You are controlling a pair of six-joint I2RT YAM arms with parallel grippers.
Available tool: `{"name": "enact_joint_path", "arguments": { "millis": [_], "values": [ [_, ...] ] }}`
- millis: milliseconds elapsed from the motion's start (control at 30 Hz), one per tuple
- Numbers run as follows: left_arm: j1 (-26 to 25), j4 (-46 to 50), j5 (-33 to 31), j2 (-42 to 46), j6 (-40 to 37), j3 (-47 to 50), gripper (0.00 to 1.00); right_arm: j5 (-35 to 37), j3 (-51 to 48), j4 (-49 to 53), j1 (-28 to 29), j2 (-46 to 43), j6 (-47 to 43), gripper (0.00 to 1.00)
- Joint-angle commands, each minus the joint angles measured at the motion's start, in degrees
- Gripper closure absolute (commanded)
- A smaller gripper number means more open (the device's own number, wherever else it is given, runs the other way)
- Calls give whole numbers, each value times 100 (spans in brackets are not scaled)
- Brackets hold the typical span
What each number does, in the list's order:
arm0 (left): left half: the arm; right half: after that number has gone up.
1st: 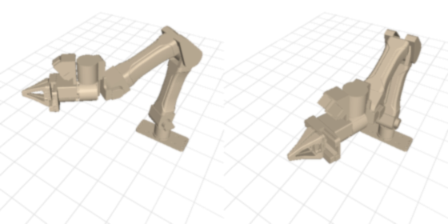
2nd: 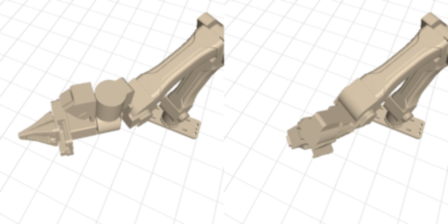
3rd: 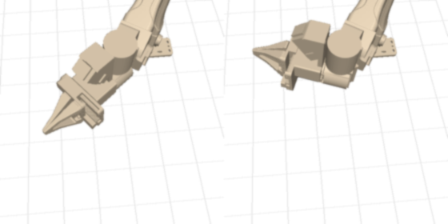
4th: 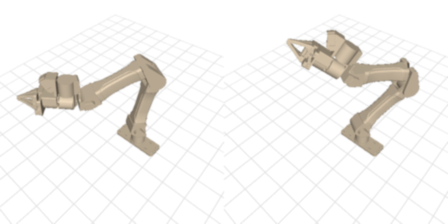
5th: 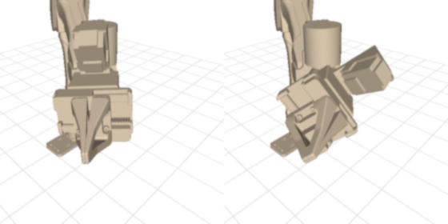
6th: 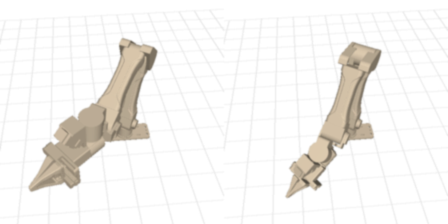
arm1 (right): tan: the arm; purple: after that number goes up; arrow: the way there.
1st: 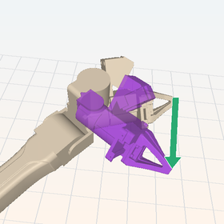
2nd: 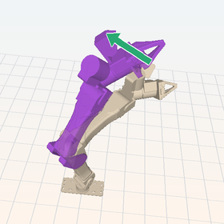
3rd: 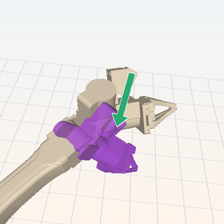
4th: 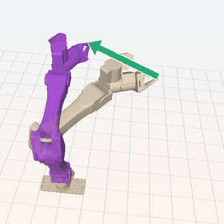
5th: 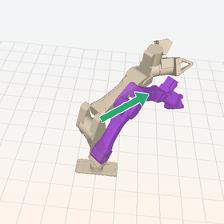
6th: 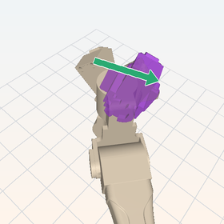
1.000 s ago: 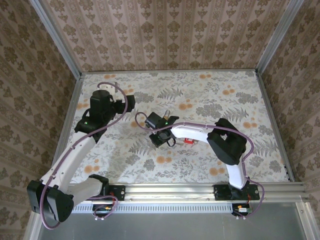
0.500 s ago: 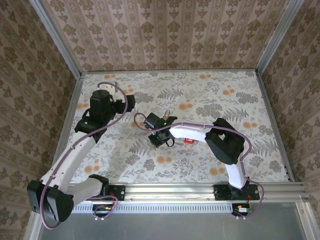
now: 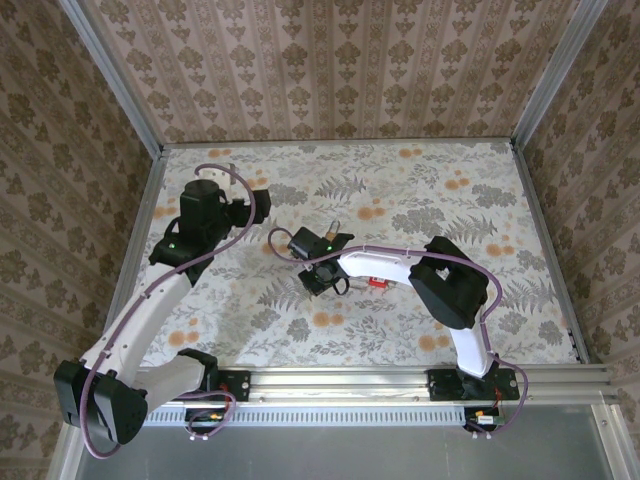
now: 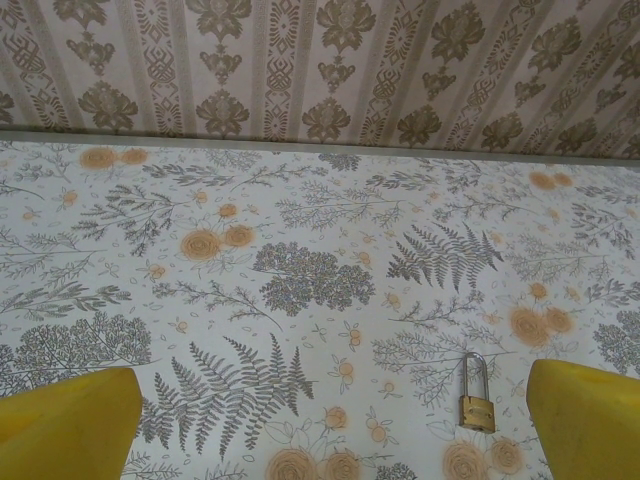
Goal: Unlock with the key
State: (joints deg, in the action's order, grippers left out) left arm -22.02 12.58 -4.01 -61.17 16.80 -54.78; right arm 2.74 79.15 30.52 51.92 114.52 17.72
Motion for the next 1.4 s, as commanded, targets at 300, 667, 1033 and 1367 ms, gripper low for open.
{"name": "enact_joint_path", "arguments": {
  "millis": [300, 667, 1033, 1367],
  "values": [
    [40, -168, 110, 35, 68, 60, 1, 340, 194, 210, 85, 64, -82, 77],
    [40, -178, 137, 43, 78, 58, 1, 358, 293, 296, 24, 116, 3, 83],
    [41, -190, 157, 52, 78, 67, 1, 63, 200, 197, 11, 47, -5, 73],
    [42, -188, 165, 61, 78, 64, 1, 220, 323, 366, 13, 271, -68, 76]
  ]
}}
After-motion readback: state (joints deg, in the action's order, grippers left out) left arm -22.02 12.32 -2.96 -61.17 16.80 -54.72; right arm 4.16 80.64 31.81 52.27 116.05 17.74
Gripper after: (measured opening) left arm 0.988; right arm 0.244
